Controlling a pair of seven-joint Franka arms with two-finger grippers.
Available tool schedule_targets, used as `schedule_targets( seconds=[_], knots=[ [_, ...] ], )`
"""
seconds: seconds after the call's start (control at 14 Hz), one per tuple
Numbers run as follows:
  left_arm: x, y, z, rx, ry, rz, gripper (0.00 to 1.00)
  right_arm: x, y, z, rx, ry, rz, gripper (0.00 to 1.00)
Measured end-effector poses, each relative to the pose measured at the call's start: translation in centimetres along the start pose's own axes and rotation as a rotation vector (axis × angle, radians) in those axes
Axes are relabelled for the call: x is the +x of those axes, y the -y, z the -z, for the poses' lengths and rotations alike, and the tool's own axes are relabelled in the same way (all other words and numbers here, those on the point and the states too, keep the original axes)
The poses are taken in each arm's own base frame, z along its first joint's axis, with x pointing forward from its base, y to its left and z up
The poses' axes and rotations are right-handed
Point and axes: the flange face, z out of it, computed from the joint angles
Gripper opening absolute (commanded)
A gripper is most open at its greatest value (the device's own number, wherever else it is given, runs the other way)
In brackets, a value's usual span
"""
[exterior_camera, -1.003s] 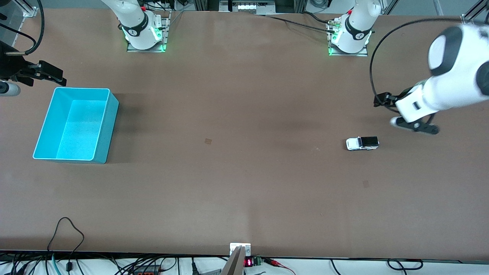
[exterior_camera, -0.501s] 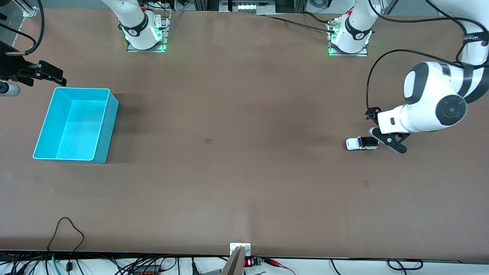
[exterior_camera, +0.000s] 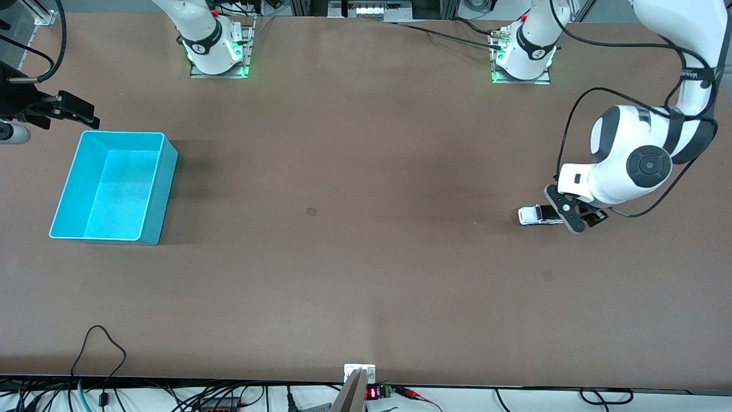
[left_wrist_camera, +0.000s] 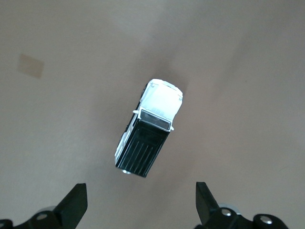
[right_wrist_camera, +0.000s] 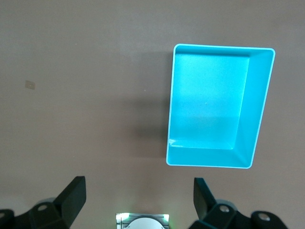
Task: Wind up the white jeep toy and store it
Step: 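Lower the open left gripper over the white jeep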
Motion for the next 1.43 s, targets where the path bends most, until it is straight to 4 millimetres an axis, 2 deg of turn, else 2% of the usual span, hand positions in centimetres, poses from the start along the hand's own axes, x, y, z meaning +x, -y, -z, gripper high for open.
schedule_targets(
  seconds=[0.29,0.64,1.0,1.43],
  knots=[
    [0.8,-0.5,-3.2,-0.001,-0.014,-0.204,1.00,0.0,0.0,0.0,0.000,0.000,0.000,1.00],
    [2.2,-1.4,-4.8,0.049,-0.033,-0.399,1.00,0.0,-0.1,0.0,0.000,0.000,-0.002,1.00],
    [1.4,-1.0,-5.2,0.064,-0.020,-0.435,1.00,0.0,-0.2,0.0,0.001,0.000,-0.004,1.00],
    [0.4,-0.1,-7.1,0.069,-0.036,-0.451,1.00,0.0,-0.5,0.0,0.001,0.001,-0.008,1.00]
  ],
)
